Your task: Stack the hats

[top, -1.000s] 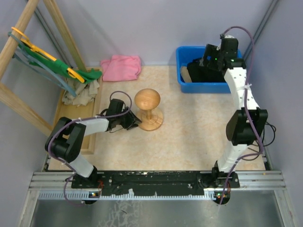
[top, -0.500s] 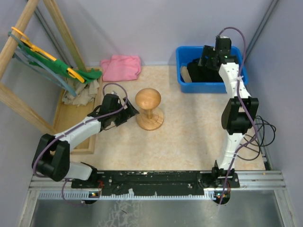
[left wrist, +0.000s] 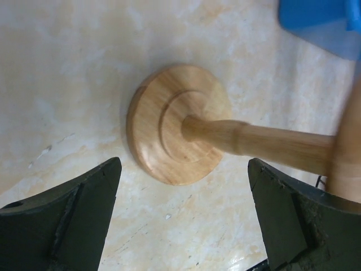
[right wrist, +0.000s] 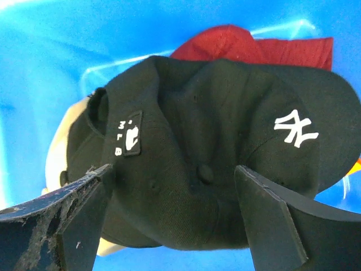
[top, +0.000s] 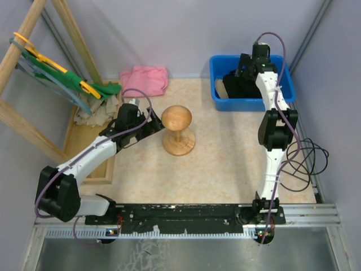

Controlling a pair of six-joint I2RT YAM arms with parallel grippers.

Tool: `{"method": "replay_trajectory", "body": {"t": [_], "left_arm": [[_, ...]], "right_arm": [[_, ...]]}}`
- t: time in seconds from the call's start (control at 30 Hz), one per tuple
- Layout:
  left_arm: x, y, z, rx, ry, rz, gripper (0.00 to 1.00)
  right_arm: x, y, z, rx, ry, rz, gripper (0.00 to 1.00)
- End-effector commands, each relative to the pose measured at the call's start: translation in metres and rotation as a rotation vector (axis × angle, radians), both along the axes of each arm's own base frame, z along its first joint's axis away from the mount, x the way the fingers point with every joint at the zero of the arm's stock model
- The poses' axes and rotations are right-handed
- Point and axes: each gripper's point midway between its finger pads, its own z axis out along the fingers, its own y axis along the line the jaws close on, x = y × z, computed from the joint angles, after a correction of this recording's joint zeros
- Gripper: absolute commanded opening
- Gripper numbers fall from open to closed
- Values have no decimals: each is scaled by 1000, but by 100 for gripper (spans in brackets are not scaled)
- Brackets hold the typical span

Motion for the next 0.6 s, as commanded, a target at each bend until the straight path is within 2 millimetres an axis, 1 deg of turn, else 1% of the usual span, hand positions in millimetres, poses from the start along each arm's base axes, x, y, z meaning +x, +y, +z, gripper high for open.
{"method": "replay_trajectory", "body": {"t": [0.0, 0.03, 0.07, 0.13, 0.2, 0.27, 0.33, 0.37, 0.4, 0.43, 0.5, 0.53, 0.57], "left_arm": [[11, -8, 47, -7, -94, -80, 99], [12, -9, 52, -12, -101, -84, 99], [13, -11, 56, -16, -104, -92, 99], [15, -11, 63, -21, -116, -89, 99], [19, -10, 68, -17, -126, -83, 99], [21, -9, 72, -8, -128, -83, 99], [25, -10, 80, 2, -139, -92, 99], [27, -9, 79, 13, -134, -93, 99], [28, -10, 83, 19, -141, -99, 99], [29, -9, 86, 26, -146, -102, 99], [33, -9, 93, 33, -160, -99, 99], [34, -8, 94, 39, -159, -94, 99], [35, -6, 95, 42, -158, -87, 99]], "right_arm": [[6, -5, 14, -21, -33, -5, 84], [5, -6, 12, -19, -27, -4, 82], [4, -5, 10, -18, -22, -3, 77], [2, -6, 9, -19, -20, -9, 61], [-1, -8, 17, -22, -32, -14, 42], [-5, -8, 31, -26, -54, -13, 27], [-10, -9, 50, -31, -85, -12, 16], [-13, -9, 61, -35, -103, -11, 9], [-17, -10, 70, -36, -120, -13, 3], [-20, -9, 81, -35, -139, -12, 0], [-27, -8, 101, -29, -174, -7, 0], [-32, -7, 113, -27, -195, -4, 0], [-35, -7, 121, -24, -208, -1, 0]]}}
